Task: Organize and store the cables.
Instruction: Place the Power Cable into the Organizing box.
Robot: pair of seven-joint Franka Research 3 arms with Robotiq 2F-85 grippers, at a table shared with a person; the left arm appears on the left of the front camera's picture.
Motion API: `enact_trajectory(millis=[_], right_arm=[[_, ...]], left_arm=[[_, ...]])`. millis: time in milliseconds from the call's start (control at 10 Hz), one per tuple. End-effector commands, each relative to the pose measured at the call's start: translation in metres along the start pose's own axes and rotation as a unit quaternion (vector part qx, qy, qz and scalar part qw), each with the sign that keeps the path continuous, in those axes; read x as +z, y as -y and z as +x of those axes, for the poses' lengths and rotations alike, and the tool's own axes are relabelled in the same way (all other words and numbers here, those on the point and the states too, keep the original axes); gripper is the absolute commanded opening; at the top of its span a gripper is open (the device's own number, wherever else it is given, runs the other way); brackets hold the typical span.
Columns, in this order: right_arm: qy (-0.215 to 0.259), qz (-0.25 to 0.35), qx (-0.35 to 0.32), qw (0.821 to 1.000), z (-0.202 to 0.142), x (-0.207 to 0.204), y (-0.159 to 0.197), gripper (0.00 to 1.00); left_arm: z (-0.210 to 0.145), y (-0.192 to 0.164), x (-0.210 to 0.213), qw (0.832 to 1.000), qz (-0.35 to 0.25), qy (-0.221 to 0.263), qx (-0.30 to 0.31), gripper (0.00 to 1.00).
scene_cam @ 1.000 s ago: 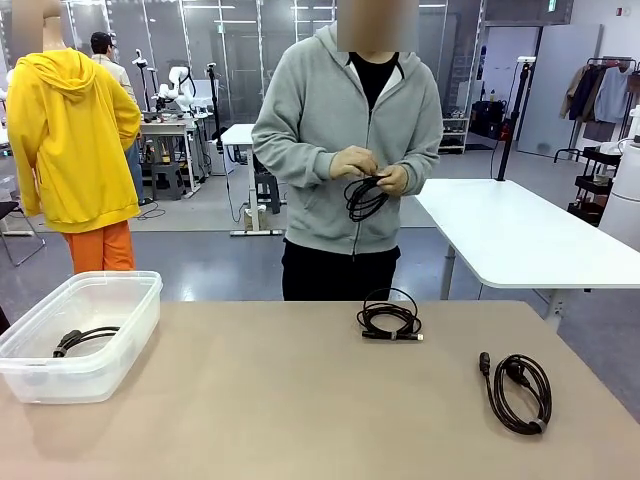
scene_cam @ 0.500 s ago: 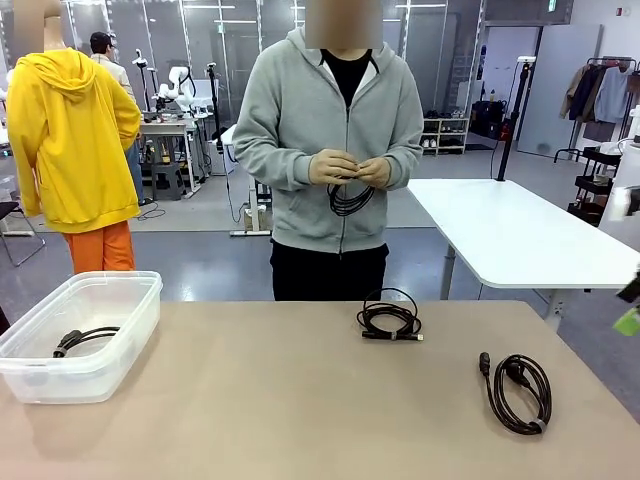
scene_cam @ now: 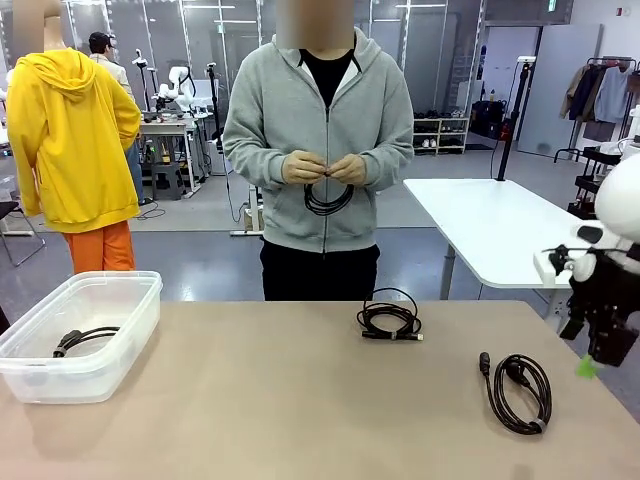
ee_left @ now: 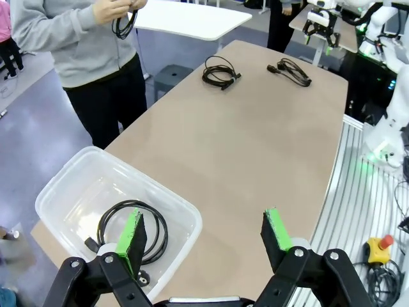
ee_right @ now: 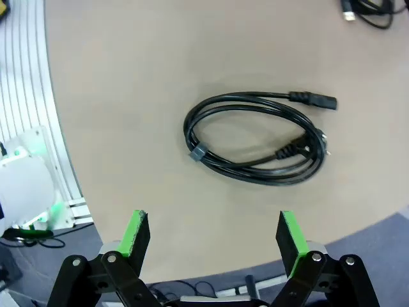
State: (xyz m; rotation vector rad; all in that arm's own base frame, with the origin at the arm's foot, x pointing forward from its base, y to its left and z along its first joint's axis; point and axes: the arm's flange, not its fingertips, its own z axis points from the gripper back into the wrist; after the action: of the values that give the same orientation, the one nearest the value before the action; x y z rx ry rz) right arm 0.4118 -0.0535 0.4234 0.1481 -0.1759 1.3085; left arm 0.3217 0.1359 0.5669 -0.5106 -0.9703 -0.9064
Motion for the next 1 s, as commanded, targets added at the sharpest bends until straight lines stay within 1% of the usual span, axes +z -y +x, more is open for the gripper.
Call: enact_trajectory(millis=[0, 100, 200, 500, 600, 900], right_arm=[[-0.018, 0.001, 0.046, 0.999, 0.006, -0.027, -0.006, 1.0], [-0.036, 0.01, 0.061, 0.997, 0.016, -0.045, -0.01, 1.0], [-0.037, 0.015, 0.072, 0.997, 0.024, -0.056, -0.013, 1.0], [-0.067, 0.01, 0.073, 0.995, 0.033, -0.088, -0.015, 1.0], [-0.078, -0.004, 0.069, 0.995, 0.033, -0.096, -0.014, 1.0], [-0.088, 0.01, 0.066, 0.994, 0.027, -0.116, -0.017, 1.0]], left_arm=[[0.002, -0.003, 0.001, 1.0, -0.006, 0.008, -0.01, 0.92], [0.002, -0.003, 0.001, 1.0, -0.006, 0.008, -0.01, 0.92], [0.002, -0.003, 0.001, 1.0, -0.006, 0.008, -0.01, 0.92], [0.002, -0.003, 0.001, 1.0, -0.006, 0.008, -0.01, 0.92], [0.002, -0.003, 0.001, 1.0, -0.006, 0.008, -0.01, 0.92], [0.002, -0.003, 0.001, 1.0, -0.006, 0.008, -0.01, 0.92]])
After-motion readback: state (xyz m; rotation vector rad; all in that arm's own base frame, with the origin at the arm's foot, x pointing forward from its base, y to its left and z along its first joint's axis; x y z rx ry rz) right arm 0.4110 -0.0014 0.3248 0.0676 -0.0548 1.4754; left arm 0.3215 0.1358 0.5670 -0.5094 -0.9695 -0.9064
